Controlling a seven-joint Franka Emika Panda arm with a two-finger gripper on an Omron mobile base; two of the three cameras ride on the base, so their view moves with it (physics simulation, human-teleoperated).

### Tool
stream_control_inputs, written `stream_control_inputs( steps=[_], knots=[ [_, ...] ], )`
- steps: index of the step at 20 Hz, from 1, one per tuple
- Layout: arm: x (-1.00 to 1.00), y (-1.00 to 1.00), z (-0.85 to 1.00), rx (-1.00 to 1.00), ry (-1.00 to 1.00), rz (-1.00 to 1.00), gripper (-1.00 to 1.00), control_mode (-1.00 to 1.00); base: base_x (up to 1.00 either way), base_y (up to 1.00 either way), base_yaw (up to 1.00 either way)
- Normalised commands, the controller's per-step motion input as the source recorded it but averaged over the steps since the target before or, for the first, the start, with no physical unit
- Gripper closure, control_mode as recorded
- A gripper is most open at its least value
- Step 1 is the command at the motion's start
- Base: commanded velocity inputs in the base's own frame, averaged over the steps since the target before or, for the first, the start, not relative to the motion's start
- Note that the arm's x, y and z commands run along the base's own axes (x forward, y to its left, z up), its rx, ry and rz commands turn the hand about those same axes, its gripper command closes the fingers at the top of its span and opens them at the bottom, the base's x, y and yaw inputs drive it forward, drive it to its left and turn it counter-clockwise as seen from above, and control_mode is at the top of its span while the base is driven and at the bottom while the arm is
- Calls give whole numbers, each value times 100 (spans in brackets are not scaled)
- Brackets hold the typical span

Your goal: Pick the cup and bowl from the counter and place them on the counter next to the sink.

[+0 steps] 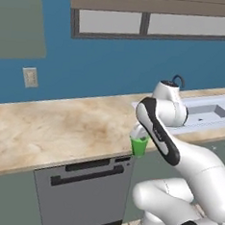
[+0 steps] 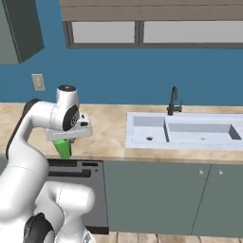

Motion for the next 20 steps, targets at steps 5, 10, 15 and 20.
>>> stream_control_inputs(
  steps=[5,10,15,20],
  knots=[
    [0,0,0,0,0,0,100,100,54,-56,9],
    [0,0,0,0,0,0,100,100,89,-34,5],
    [0,0,0,0,0,0,100,100,78,0,-3],
    [0,0,0,0,0,0,100,100,6,0,0]
  ],
)
